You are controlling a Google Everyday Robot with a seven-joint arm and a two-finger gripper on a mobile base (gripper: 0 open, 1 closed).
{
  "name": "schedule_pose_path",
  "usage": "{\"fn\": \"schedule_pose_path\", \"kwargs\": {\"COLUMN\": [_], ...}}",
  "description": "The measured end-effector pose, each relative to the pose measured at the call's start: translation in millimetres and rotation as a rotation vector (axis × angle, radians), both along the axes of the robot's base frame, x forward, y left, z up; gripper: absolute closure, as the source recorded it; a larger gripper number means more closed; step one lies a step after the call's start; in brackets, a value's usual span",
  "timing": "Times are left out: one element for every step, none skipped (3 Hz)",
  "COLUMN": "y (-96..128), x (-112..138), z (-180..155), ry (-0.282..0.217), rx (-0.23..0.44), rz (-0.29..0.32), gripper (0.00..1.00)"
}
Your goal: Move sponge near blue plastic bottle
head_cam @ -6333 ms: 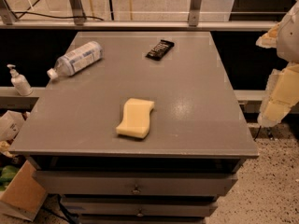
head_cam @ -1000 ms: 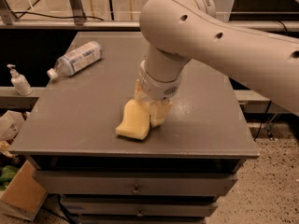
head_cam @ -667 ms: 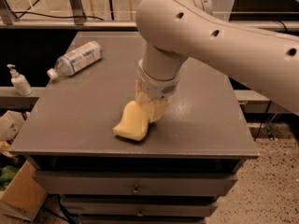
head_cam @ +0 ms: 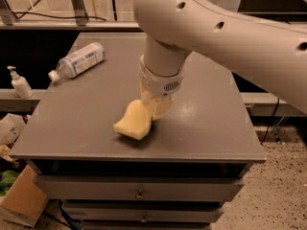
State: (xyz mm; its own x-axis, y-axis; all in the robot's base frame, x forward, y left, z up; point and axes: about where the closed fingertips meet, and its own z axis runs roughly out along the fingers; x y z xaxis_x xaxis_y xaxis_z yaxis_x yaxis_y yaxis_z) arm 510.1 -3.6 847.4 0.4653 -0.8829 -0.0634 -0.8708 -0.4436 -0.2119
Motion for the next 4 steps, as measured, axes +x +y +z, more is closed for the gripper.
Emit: {"fn": "schedule_pose_path", "kwargs": {"y": [-6, -20, -20, -17], "x": [5, 15, 15, 22], "z": [16, 34, 34, 35], "ry": [-0.018, -0.045, -0.045, -0.066], "rx": [0.029, 0.121, 0.121, 0.131], "rz": [-0.057, -0.14, -0.14, -0.126], "gripper": [1.0, 1.0, 1.0, 1.0]}}
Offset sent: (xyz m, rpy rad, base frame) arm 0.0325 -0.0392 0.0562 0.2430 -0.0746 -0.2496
